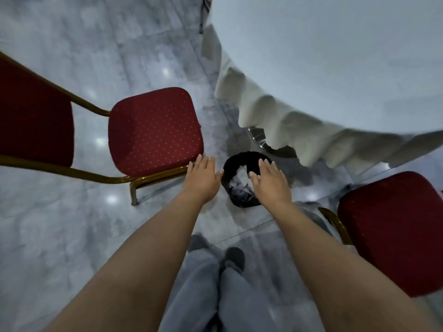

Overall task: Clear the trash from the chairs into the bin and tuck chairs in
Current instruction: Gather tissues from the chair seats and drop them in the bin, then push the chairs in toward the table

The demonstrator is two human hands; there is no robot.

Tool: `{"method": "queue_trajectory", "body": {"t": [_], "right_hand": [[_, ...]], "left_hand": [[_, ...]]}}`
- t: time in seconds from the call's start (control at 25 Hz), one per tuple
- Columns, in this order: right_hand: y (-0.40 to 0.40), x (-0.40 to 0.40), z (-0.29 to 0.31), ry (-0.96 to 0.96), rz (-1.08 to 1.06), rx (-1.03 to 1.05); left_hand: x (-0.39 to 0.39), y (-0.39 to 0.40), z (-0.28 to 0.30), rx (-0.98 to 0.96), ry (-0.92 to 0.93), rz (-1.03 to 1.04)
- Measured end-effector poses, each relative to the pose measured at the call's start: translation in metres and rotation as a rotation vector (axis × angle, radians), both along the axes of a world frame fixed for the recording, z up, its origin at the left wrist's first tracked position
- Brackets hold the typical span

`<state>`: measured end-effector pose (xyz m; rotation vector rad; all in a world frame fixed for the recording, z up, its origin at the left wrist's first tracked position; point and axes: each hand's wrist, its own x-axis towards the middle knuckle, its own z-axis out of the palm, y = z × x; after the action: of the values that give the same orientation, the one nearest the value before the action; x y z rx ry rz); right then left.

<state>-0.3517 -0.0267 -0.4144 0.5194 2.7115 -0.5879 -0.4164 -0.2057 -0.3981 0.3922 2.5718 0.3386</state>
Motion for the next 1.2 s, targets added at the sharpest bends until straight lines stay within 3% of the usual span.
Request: {"method": "queue_trajectory", "body": {"t": [0.16,0.44,0.84,1.2], "right_hand": [[-0.047,0.011,0.047,0.047,0.118,0.068],[-0.176,0.014,0.080,0.142,0.265,0.062],[-0.414,-0.016,0.104,0.280,0.341,0.095],[-0.577,-0.083,0.117,0.369,0.432,0.030]], "left_hand": [[0.028,-0.053,0.047,0.008,0.050,0.040],[0.046,-0.186,0.085,-0.047,0.208,0.083],[0.018,-0.443,0.129,-0.134,0.404,0.159],[-0.049,-0.578,0.145,-0.113,0.495,0.246]]}}
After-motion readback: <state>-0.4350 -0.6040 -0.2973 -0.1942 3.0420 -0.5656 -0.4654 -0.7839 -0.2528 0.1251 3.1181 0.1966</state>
